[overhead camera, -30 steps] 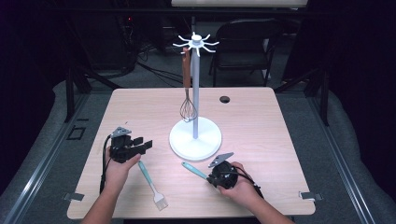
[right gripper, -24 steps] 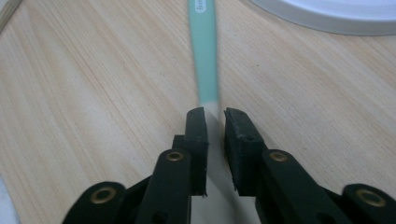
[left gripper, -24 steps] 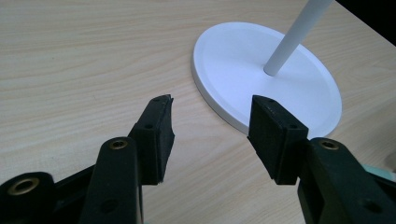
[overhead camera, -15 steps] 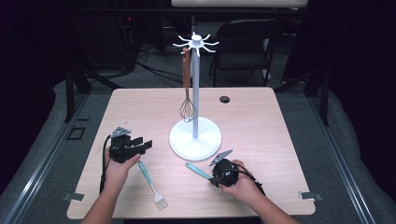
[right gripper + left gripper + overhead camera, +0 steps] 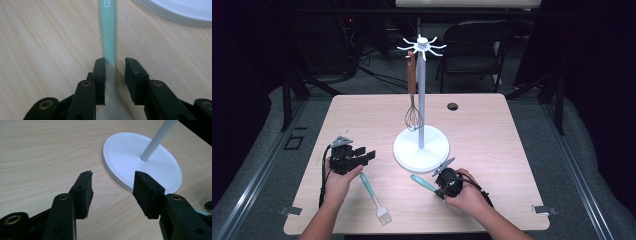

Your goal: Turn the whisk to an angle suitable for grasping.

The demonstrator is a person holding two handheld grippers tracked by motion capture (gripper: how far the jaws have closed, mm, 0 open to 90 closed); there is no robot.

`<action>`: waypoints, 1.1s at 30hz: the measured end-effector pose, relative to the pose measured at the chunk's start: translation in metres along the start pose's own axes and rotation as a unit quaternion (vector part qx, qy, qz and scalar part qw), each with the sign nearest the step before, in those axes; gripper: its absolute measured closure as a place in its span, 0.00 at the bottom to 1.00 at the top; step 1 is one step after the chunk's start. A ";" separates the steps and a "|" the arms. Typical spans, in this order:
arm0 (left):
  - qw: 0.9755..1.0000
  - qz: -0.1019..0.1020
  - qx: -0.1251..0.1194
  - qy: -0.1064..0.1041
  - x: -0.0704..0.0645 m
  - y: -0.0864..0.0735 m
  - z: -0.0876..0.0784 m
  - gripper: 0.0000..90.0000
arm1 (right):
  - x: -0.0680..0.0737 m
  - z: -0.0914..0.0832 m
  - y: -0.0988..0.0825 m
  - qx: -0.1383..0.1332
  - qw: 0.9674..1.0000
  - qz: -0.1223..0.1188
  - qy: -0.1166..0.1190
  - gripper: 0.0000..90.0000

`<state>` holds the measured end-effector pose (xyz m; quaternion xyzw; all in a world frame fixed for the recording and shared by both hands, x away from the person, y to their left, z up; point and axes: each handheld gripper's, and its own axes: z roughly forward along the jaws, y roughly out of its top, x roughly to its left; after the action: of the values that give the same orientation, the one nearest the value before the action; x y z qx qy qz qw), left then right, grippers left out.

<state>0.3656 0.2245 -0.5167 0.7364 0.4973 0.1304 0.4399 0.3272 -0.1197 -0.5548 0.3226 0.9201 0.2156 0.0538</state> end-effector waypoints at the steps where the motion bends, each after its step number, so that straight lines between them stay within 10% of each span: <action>1: 1.000 0.000 0.000 0.000 0.000 0.000 0.000 0.55 | -0.001 0.000 0.001 0.002 1.000 0.002 0.002 0.78; 13: 1.000 0.000 0.002 0.001 0.000 0.000 0.000 0.55 | 0.000 0.003 0.000 -0.022 1.000 0.002 -0.003 0.68; 33: 1.000 0.005 0.006 -0.001 -0.004 -0.002 0.004 0.55 | 0.001 0.003 0.000 -0.026 0.999 -0.014 0.014 0.89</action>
<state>0.3650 0.2188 -0.5193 0.7417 0.4936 0.1292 0.4354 0.3266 -0.1179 -0.5581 0.3049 0.9193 0.2433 0.0524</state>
